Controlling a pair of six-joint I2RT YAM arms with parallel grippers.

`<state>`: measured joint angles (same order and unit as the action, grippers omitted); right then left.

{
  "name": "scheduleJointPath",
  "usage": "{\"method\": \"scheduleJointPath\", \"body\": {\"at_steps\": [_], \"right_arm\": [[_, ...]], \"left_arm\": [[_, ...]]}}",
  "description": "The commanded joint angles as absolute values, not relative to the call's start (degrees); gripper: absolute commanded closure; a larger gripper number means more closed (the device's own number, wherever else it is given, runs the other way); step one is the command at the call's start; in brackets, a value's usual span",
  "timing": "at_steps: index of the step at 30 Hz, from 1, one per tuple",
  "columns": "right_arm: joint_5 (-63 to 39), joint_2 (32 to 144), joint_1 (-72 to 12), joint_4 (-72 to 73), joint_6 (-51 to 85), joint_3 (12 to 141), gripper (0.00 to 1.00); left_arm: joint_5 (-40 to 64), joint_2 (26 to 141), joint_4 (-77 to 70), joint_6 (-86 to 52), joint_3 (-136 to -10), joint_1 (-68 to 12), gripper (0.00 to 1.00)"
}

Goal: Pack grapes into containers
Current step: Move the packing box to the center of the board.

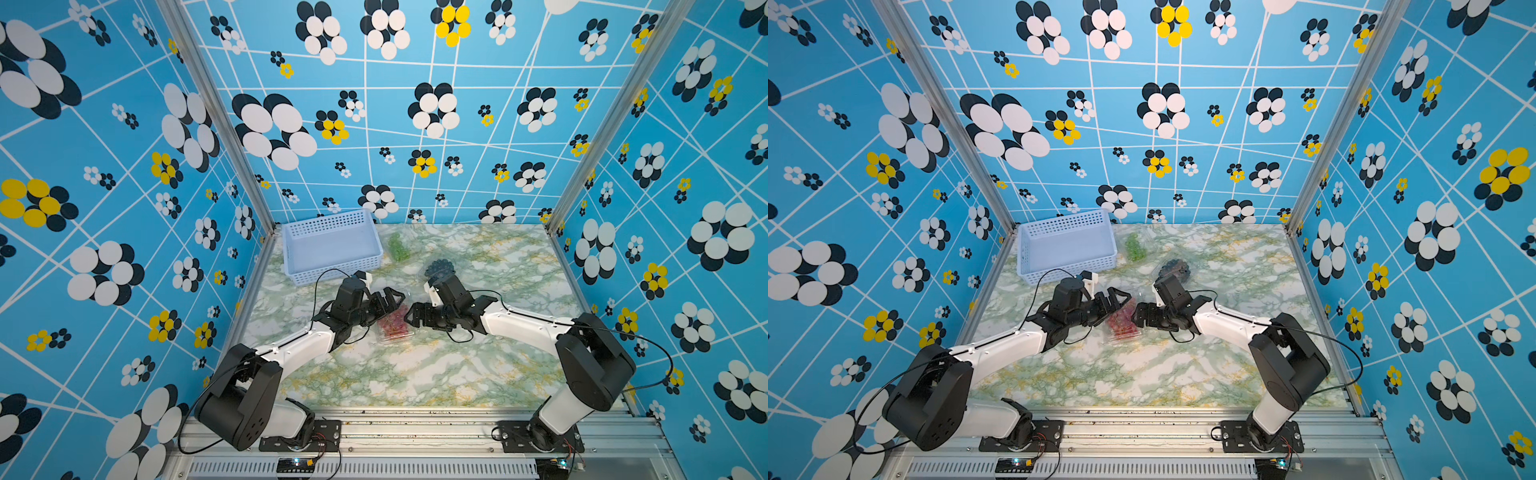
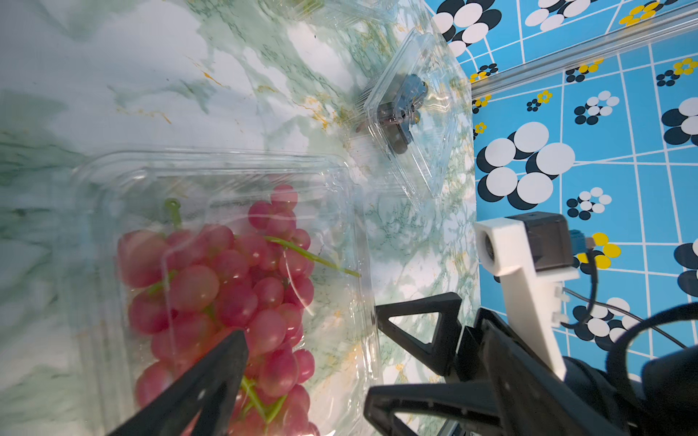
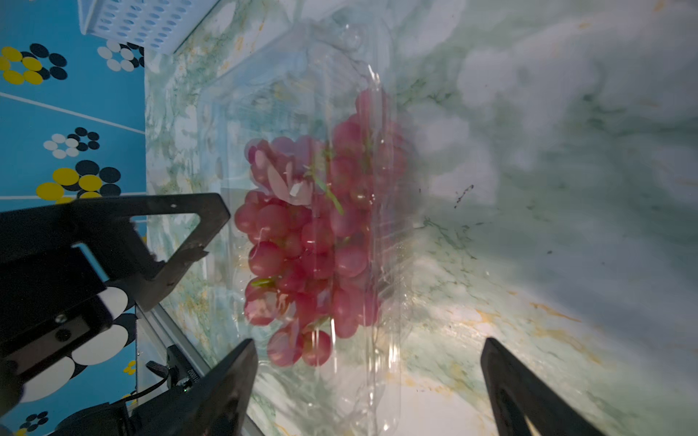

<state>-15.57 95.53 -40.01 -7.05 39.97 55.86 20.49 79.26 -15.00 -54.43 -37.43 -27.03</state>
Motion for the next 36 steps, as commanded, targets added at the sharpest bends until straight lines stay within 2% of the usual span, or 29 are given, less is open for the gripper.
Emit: {"method": "scheduleJointPath", "body": {"at_steps": [1, 9, 18, 22, 30, 36], "right_arm": [[-17.3, 97.3, -40.5, -3.7, 41.1, 56.0, 0.11], [-17.3, 100.8, -42.0, -0.7, 42.7, 57.3, 0.17], [-16.1, 105.9, -43.2, 0.5, 45.4, 61.5, 0.21], [-15.7, 109.3, -44.0, -0.5, 46.2, 65.5, 0.24], [-15.6, 116.9, -44.5, -2.5, 48.1, 75.5, 0.25], [-15.3, 120.0, -44.2, -6.9, 46.6, 83.3, 0.25]], "left_arm": [[19.5, 76.9, -11.9, -53.2, -36.3, -25.9, 0.0], [20.5, 72.7, -8.7, -52.0, -35.2, -23.3, 0.01], [17.3, 56.7, 5.8, -48.2, -31.1, -18.1, 0.01], [21.0, 51.7, 9.8, -47.9, -28.9, -14.7, 0.0], [24.2, 50.0, 5.4, -52.0, -23.2, -14.0, 0.0], [24.4, 53.2, 3.7, -51.3, -26.3, -13.1, 0.01]]}}
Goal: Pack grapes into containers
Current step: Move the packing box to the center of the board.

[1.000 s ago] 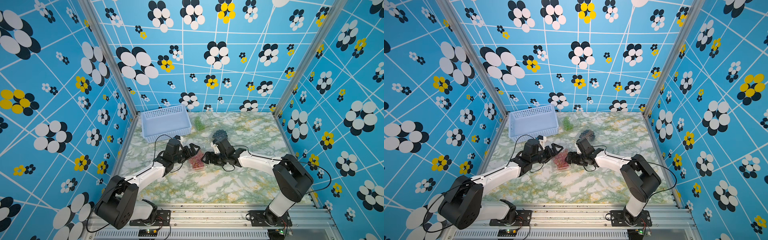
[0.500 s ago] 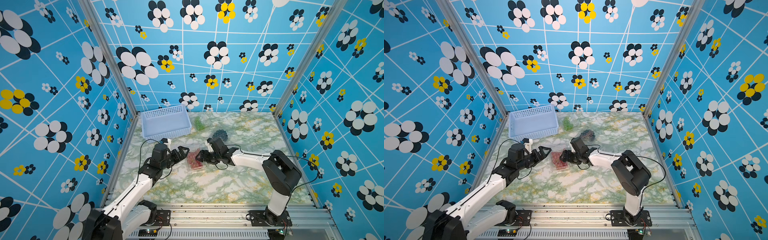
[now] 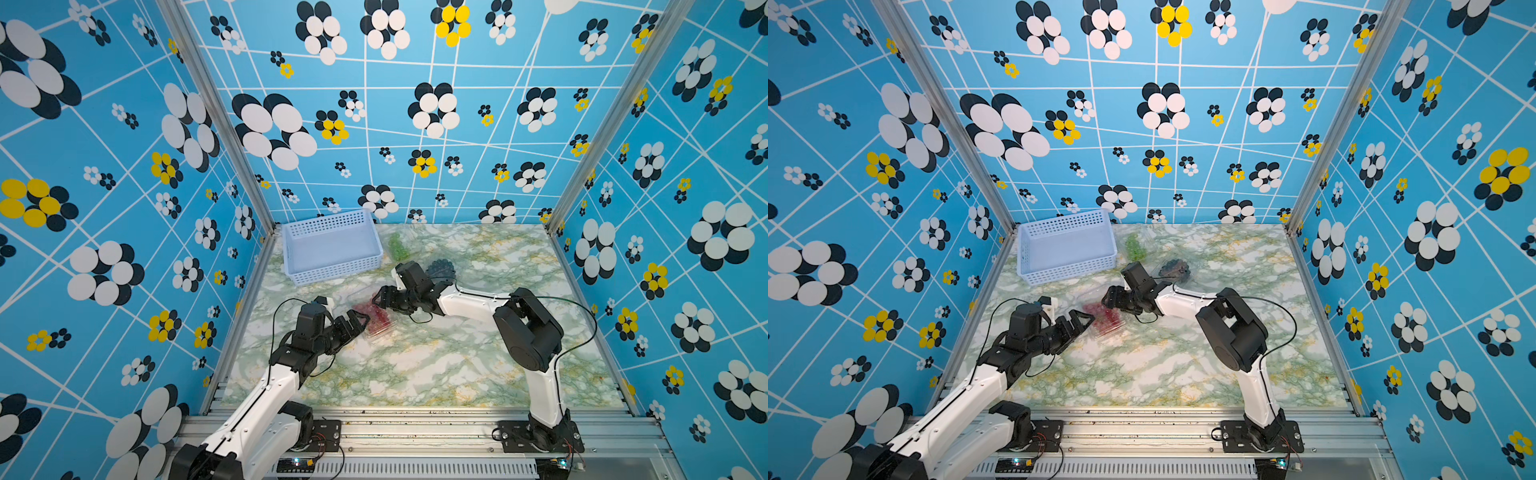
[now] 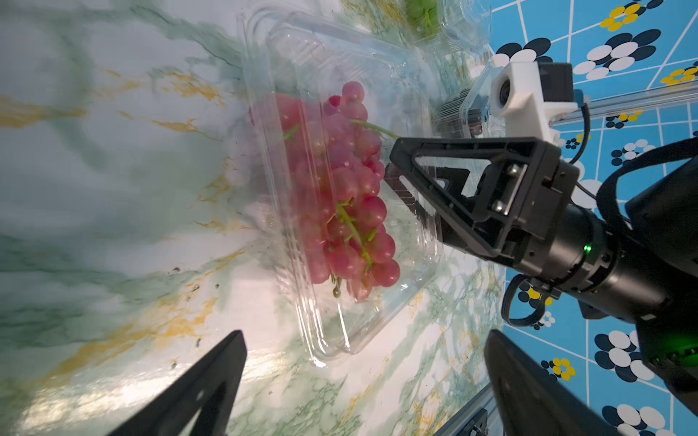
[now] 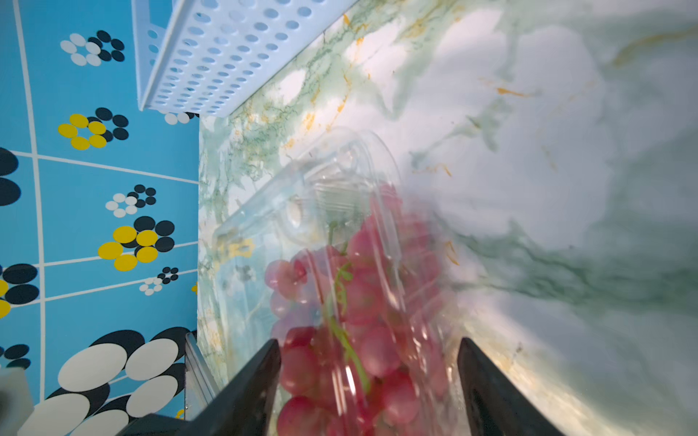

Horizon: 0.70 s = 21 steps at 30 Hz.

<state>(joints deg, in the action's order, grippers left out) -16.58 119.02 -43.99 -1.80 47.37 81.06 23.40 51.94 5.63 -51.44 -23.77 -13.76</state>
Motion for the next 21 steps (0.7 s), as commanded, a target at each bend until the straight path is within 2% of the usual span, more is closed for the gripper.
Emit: {"method": "scheduleJointPath", "body": {"at_steps": [1, 14, 21], "right_arm": [[-15.2, 119.7, -44.0, -7.6, 46.1, 83.6, 0.25], [-13.4, 107.1, -41.4, -5.5, 44.2, 69.1, 0.23], [-14.5, 103.5, -41.4, -1.3, 44.3, 62.9, 0.23]], "left_arm": [[24.4, 53.9, 3.5, -51.1, -27.3, -13.2, 0.01], [24.2, 65.5, -1.9, -51.8, -36.5, -14.5, 0.01], [21.6, 72.4, -4.5, -51.4, -41.1, -20.4, 0.0]]}}
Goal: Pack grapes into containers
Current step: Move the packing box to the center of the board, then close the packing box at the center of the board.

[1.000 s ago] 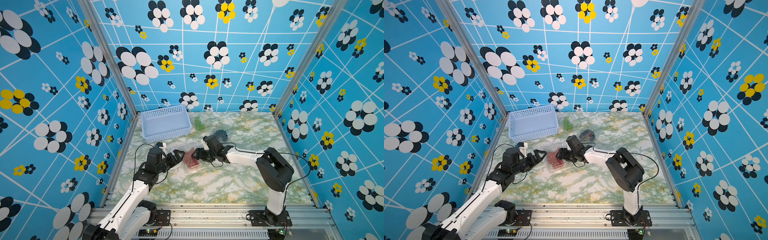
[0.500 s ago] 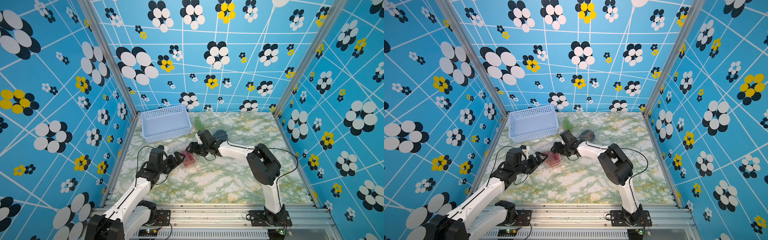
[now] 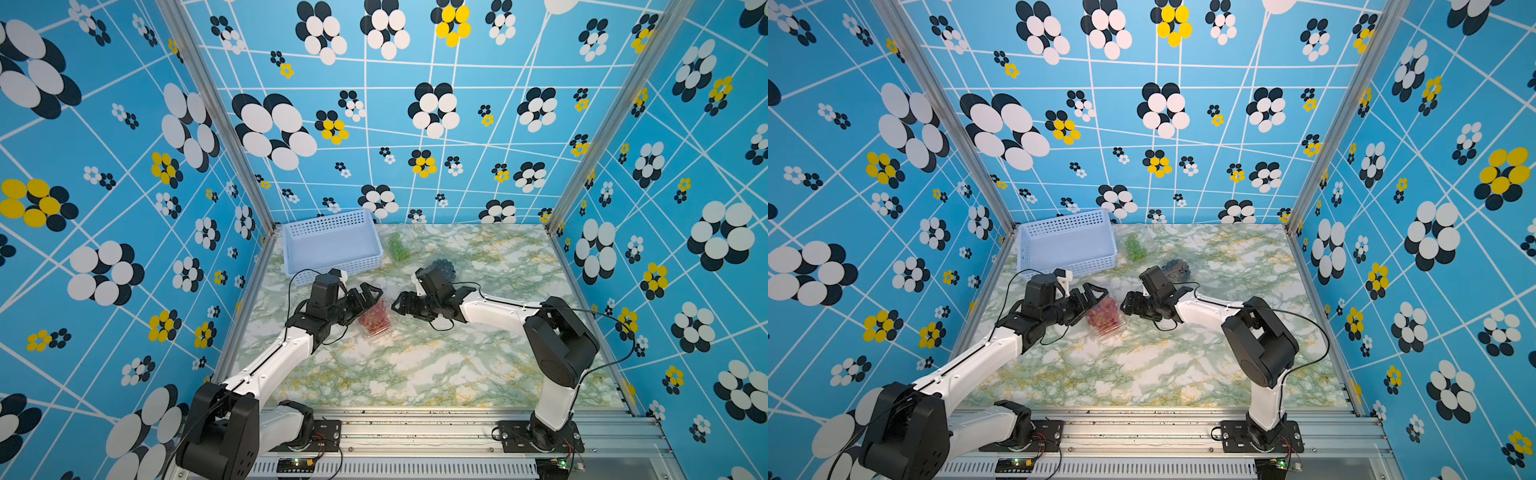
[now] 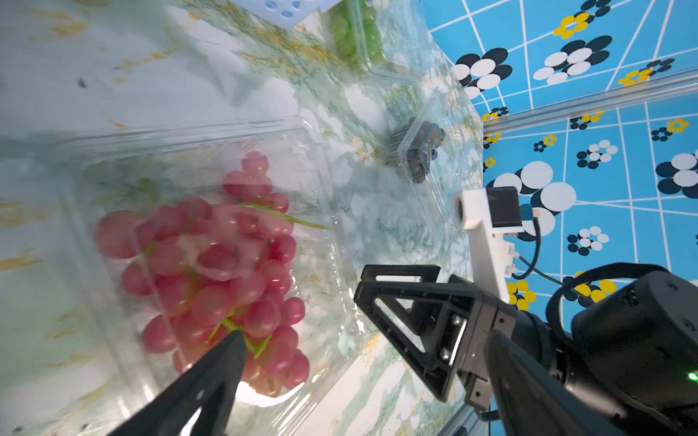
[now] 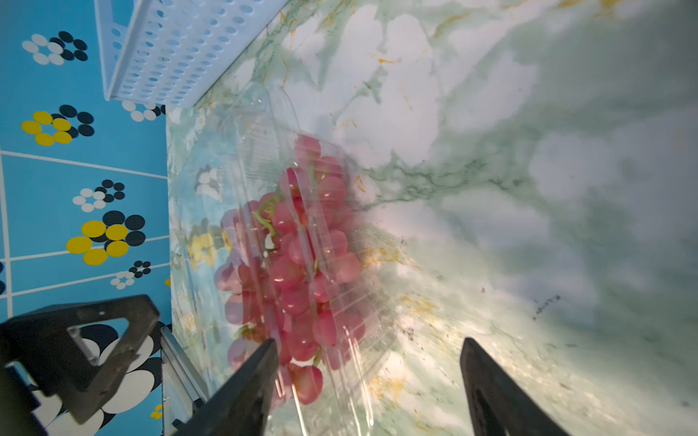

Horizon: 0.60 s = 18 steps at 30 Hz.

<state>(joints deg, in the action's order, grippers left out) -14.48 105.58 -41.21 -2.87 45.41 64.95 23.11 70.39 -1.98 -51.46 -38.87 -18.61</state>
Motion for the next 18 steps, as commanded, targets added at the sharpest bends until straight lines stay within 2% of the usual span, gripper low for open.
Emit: {"method": "scheduleJointPath", "body": {"at_steps": [1, 9, 18], "right_arm": [[-14.6, 102.8, -41.4, -0.2, 44.5, 61.8, 0.23], [-15.4, 96.4, -41.4, 10.9, 46.2, 50.7, 0.3], [-17.4, 95.8, -41.4, 32.8, 51.8, 39.8, 0.38]], "left_arm": [[21.4, 73.8, -5.0, -51.4, -41.5, -21.0, 0.01], [21.3, 78.9, -8.1, -52.1, -41.8, -22.7, 0.0], [20.7, 79.8, -7.5, -51.2, -41.7, -22.8, 0.0]]}}
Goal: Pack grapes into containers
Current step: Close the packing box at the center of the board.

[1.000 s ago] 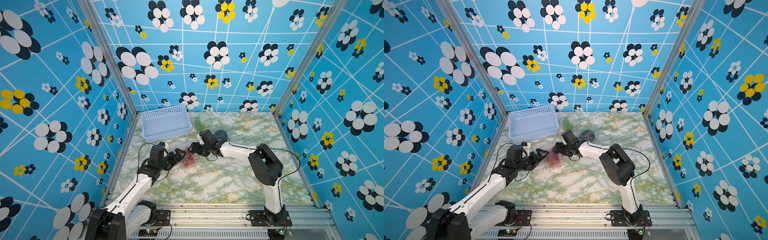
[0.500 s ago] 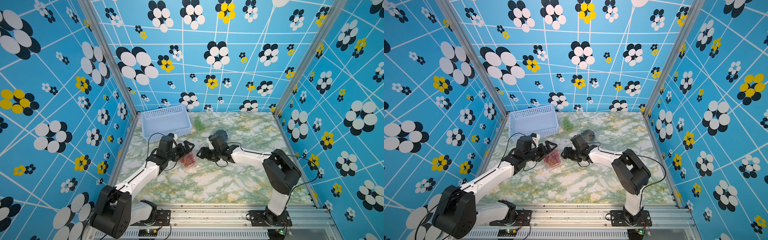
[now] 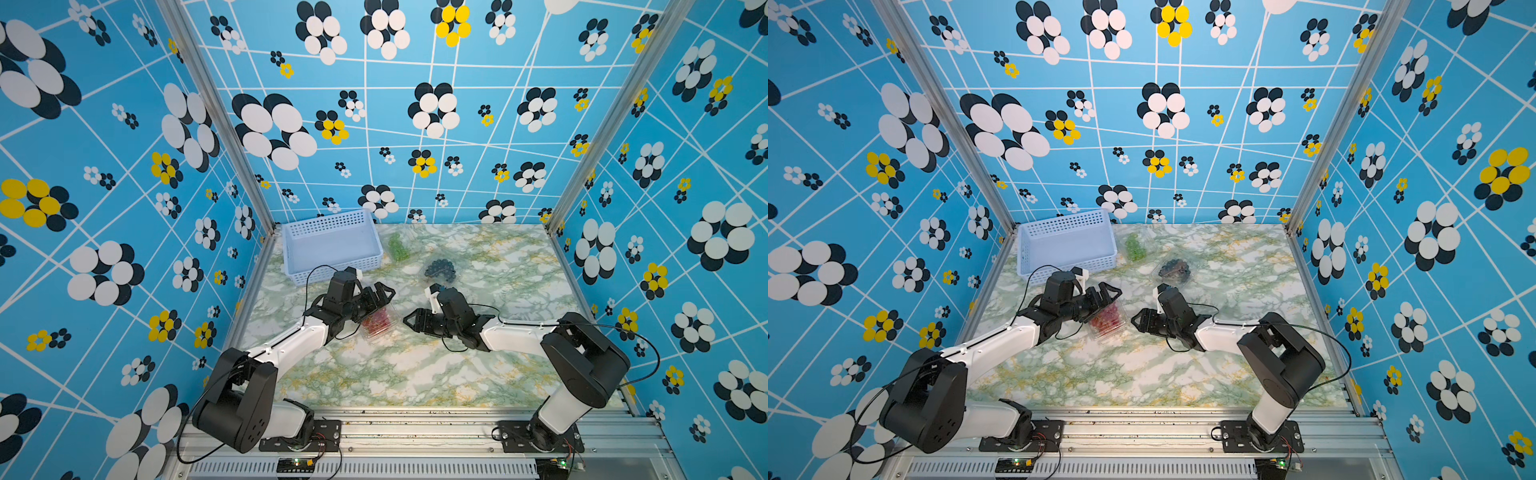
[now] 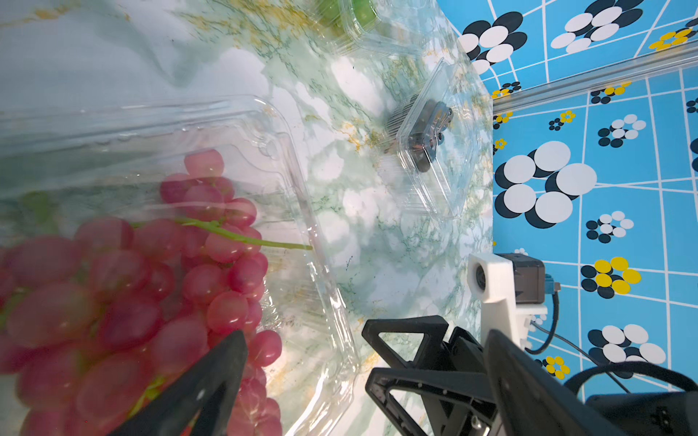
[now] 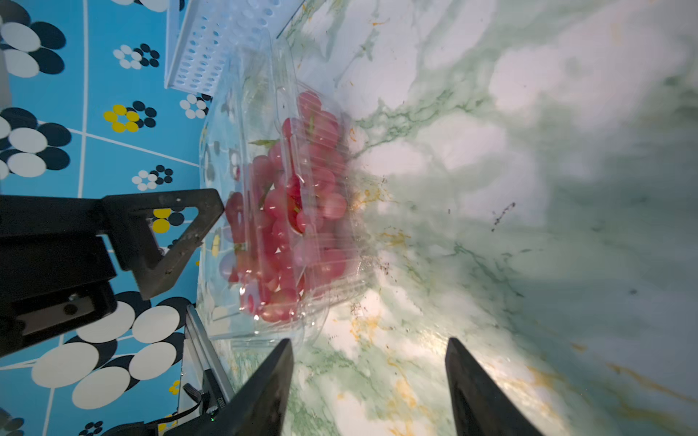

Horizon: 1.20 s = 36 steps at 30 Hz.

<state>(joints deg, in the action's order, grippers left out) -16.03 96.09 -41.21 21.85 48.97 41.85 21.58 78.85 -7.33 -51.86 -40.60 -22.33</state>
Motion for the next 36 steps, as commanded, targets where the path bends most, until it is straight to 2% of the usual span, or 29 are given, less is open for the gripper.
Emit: {"method": "scheduleJointPath", "body": {"at_steps": [1, 5, 11, 24, 36], "right_arm": [[-17.8, 96.1, -41.4, 34.5, 52.2, 39.2, 0.39], [-18.8, 96.9, -41.6, 40.0, 53.3, 37.6, 0.43], [-19.1, 98.5, -42.0, 41.2, 53.6, 37.9, 0.47], [-20.3, 102.9, -42.2, 46.7, 56.2, 37.3, 0.62], [-21.0, 105.6, -42.5, 49.5, 58.0, 37.4, 0.69]], "left_arm": [[20.7, 79.9, -7.5, -51.2, -41.7, -22.8, 0.0], [20.8, 80.5, -7.3, -50.9, -41.9, -22.8, 0.01], [20.5, 80.6, -7.1, -50.8, -41.8, -22.9, 0.0], [19.8, 80.1, -5.5, -49.8, -41.7, -22.8, 0.01], [19.5, 80.7, -5.6, -49.4, -41.8, -22.8, 0.0]]}}
